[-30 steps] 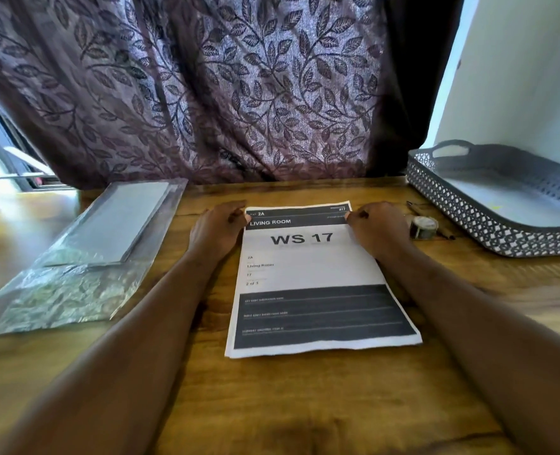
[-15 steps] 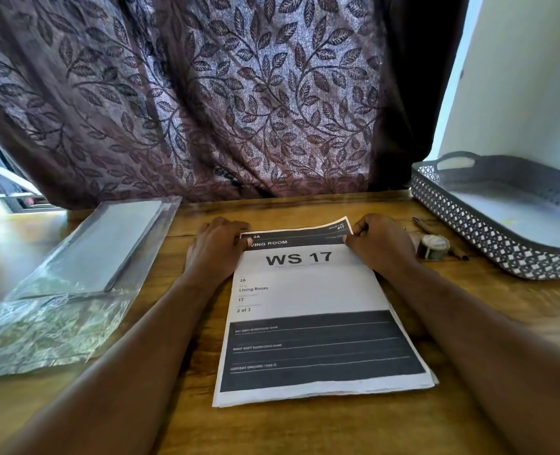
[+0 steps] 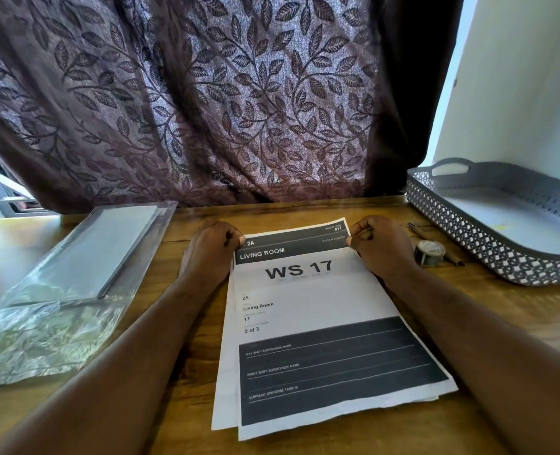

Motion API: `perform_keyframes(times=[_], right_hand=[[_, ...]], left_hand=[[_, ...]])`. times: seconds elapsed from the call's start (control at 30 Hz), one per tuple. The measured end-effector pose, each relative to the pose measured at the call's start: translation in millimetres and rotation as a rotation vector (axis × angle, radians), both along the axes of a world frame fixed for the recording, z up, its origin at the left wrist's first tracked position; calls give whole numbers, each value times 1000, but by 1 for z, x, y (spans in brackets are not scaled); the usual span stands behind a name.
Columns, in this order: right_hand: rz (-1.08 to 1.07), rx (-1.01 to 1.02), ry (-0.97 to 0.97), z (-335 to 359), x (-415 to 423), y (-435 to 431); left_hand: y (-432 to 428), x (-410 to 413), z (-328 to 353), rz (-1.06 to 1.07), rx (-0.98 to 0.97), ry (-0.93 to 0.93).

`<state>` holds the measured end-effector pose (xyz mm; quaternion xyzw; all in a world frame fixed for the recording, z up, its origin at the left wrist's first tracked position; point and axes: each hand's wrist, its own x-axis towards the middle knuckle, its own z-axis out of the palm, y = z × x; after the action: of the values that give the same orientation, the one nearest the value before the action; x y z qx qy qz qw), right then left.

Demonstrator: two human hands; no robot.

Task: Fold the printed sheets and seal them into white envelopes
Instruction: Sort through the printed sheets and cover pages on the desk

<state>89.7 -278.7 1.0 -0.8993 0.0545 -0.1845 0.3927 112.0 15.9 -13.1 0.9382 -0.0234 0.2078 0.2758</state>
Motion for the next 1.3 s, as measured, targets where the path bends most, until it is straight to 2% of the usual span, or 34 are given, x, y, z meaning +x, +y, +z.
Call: perform_keyframes(times=[0.8,1.07,1.3], right_hand=[[-3,43,-42,5,-4,1],[-19,100,-67,5,-3,0],[71,120,-56,5,-6,0]], left_hand=[[-13,-12,13,38,-103,10],[-10,-13,15,37,-182,-41],[-13,-14,11,14,-103,-70]])
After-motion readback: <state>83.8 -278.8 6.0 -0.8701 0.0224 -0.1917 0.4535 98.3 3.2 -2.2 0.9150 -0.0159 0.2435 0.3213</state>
